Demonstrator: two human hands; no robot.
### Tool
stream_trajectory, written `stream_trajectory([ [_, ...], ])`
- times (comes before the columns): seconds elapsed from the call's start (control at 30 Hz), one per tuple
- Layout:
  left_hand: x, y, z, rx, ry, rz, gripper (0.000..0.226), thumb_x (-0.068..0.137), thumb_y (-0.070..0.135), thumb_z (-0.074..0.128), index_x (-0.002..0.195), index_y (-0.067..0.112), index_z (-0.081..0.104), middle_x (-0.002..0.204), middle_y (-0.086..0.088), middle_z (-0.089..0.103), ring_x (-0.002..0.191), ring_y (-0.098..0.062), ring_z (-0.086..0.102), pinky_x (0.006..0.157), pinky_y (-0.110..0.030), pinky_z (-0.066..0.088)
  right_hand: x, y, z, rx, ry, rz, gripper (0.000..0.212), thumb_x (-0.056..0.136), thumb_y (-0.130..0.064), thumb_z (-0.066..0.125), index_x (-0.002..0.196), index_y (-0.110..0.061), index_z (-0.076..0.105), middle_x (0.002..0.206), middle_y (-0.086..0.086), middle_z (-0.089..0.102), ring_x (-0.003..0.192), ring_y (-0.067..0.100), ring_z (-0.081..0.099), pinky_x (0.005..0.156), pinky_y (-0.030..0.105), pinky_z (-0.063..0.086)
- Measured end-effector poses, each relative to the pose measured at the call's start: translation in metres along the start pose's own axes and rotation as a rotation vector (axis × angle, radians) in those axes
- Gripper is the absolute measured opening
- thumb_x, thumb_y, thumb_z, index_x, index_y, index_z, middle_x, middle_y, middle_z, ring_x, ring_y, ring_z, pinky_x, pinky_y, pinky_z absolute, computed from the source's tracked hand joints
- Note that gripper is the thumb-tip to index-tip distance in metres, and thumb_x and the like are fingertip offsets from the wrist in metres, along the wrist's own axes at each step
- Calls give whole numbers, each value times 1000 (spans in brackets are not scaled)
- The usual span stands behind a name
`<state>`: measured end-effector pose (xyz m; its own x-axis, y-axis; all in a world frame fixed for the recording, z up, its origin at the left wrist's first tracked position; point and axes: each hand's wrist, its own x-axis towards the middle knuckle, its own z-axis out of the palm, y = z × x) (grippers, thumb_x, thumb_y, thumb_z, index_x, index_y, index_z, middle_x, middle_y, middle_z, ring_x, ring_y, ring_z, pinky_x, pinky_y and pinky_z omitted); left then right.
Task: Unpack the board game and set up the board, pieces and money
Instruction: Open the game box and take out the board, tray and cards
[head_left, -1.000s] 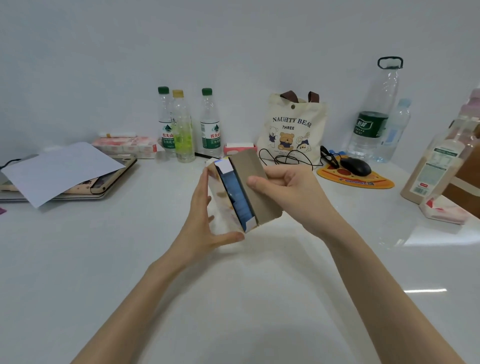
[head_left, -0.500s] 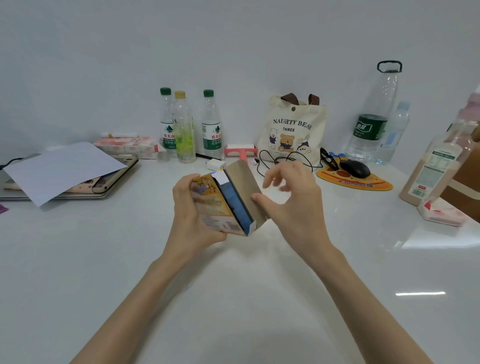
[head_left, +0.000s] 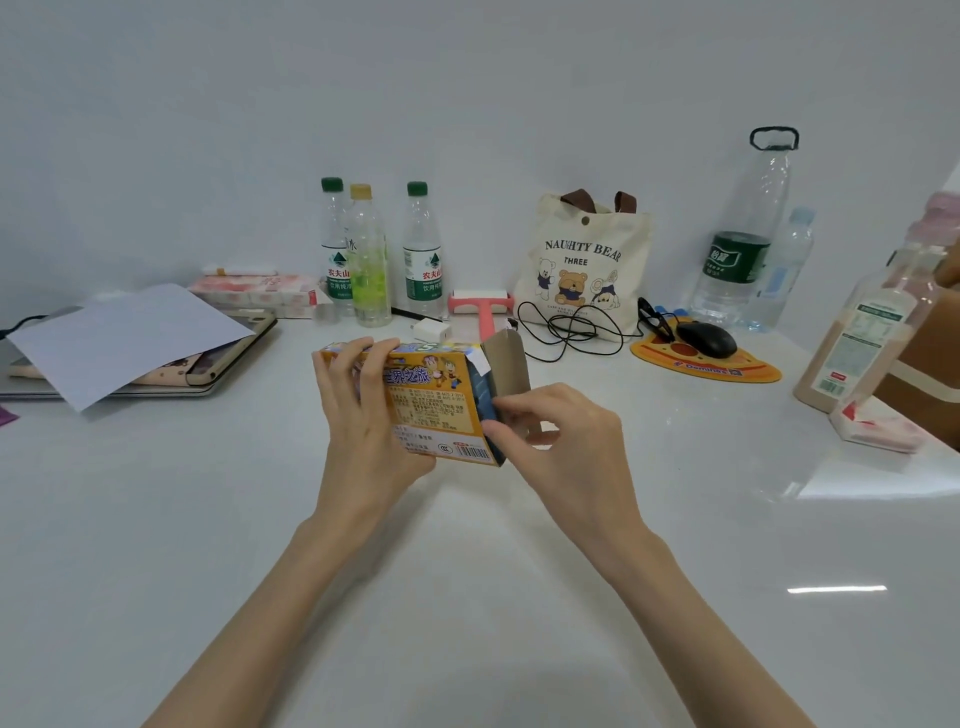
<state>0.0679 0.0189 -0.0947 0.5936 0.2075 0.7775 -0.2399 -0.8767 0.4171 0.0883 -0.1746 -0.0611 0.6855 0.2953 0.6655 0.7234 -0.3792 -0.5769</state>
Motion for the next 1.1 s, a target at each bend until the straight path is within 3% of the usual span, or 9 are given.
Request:
stream_trajectory([
  [0.3,-3,1,4,31,42,45,98,53,16,79,136,17,28,136,-14,26,141,-34,9,106,-66,27,1,0,6,2,-42,126,17,76,-22,77,91,-30,74,75,-11,61,69,10,55,63,42,51],
  [0.43,-4,-12,5,-92,-7,-6,106,51,26,88,137,27,27,146,-6,10,142,-39,15,107,-58,35,2,4,5,28,-12,62,19,74,-11,75,89,-23,74,75,-13,59,67,10,58,60,41,53],
  [0.5,-5,-13,3,-207,-23,-75,108,50,14,94,135,29,29,150,-9,3,145,-22,14,106,-44,41,3,9,2,-20,16,12,20,74,-7,72,89,-20,72,77,-12,58,69,9,58,59,41,53],
  [0.57,-3,-9,0,-358,-18,-225,102,59,1,88,138,27,28,152,-9,3,144,-8,11,102,-28,44,4,15,-1,-82,27,-63,17,76,-9,70,90,-18,70,77,-10,56,69,11,57,58,41,53],
  [0.63,3,-4,-7,-628,-31,-533,87,76,-12,68,140,29,25,153,-6,10,143,-16,20,102,-26,44,4,22,-3,-125,24,-115,14,79,-13,66,92,-16,68,77,-7,54,70,15,56,58,40,52],
  [0.73,11,-5,-18,-1360,-53,-1076,48,80,-1,47,121,24,42,142,-15,37,125,-43,47,94,-60,47,0,29,-2,-200,33,-176,12,83,-14,64,95,-12,66,80,-3,54,71,15,52,60,34,49],
  [0.8,10,-3,-19,-1629,-149,-1232,28,84,22,49,111,13,47,127,-25,47,111,-52,55,87,-68,46,-3,28,3,-262,52,-218,11,85,-14,63,96,-10,65,83,-2,54,73,14,50,61,27,45],
  [0.93,5,17,-2,-1813,-343,-1269,77,84,62,51,129,-1,48,130,-29,55,109,-55,56,82,-76,39,-7,24,18,-359,72,-324,11,90,-13,58,96,-6,63,87,4,56,78,18,51,63,27,43],
  [1.1,10,18,11,-1961,-228,-1350,88,75,59,66,139,3,44,132,-28,53,113,-51,56,79,-66,49,-9,20,25,-370,97,-366,13,87,-11,58,97,-4,62,95,8,58,85,19,50,68,28,44],
])
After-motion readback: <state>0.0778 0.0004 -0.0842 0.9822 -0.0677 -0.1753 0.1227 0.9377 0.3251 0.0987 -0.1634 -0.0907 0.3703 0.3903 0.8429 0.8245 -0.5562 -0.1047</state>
